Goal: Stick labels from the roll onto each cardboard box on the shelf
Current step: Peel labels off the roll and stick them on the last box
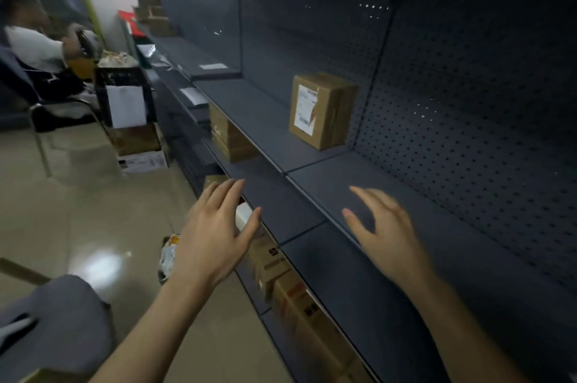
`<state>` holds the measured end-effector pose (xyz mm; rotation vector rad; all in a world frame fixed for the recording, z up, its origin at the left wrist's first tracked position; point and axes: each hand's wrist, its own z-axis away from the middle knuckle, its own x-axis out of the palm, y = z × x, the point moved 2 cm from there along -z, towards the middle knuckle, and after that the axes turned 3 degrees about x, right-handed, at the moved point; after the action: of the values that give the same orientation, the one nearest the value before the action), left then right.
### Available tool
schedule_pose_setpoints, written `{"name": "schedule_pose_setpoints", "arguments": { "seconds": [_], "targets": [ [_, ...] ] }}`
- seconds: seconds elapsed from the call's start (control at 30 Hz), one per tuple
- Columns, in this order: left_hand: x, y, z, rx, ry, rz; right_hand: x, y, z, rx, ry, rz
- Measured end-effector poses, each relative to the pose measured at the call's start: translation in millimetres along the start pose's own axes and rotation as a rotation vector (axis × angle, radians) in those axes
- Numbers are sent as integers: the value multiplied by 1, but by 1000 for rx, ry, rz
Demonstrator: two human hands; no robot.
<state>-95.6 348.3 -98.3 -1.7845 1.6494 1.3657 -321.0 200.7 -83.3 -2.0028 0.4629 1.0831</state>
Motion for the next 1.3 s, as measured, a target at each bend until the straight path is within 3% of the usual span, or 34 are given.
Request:
{"name": "schedule_pose_setpoints", "arguments": {
  "seconds": [0.47, 0.67, 0.87, 1.03, 1.2, 1.3],
  "targets": [
    [78, -101, -178, 75, -115, -168, 104, -4, -197, -19, 11, 64],
    [102, -134, -255, 77, -106, -126, 127, 3, -276, 17, 18, -21],
    [147, -152, -326, 141, -154, -29, 136, 30, -318, 215, 5, -7],
    [195, -150, -396, 243, -208, 86, 134, 46, -344, 388, 102, 86],
    [228, -138, -458, 240, -308, 328, 132, 53, -363, 615, 152, 91],
    [240, -131, -487, 222, -378, 419, 135, 51, -376, 638, 193, 60]
  ]
}}
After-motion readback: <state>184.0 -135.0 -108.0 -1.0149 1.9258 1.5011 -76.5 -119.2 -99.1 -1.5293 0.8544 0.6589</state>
